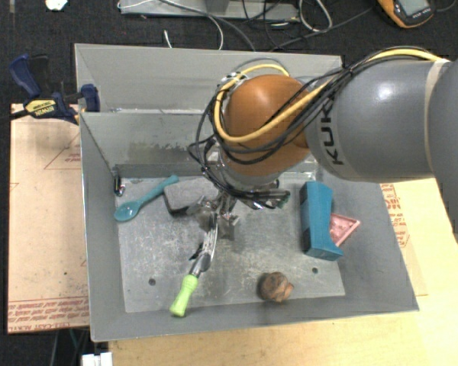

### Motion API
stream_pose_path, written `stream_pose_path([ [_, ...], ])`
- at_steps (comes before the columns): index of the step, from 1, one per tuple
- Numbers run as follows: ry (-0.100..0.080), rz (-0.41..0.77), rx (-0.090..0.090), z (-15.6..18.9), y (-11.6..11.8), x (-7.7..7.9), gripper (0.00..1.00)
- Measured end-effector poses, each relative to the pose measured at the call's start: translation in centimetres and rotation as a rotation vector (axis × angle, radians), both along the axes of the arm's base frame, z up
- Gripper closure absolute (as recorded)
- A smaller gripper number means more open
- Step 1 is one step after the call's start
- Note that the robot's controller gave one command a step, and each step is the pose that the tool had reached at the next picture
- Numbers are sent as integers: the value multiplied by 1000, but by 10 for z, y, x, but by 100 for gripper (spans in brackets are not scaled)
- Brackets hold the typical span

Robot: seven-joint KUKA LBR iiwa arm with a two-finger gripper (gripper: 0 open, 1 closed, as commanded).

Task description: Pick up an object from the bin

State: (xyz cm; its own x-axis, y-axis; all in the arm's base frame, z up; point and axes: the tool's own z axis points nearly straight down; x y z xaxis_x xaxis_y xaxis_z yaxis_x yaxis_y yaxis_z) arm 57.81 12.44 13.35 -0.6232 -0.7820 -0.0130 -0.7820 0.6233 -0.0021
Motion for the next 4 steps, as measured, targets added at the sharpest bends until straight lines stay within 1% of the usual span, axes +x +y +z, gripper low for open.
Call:
stream_pose_path([
  [1,-18,-67,10,42,27,26,100],
  [2,-15,9,6,-4,15,21,100],
  [3,-6,16,5,24,19,19,100],
  [4,-4,68,4,100,-5,15,100],
])
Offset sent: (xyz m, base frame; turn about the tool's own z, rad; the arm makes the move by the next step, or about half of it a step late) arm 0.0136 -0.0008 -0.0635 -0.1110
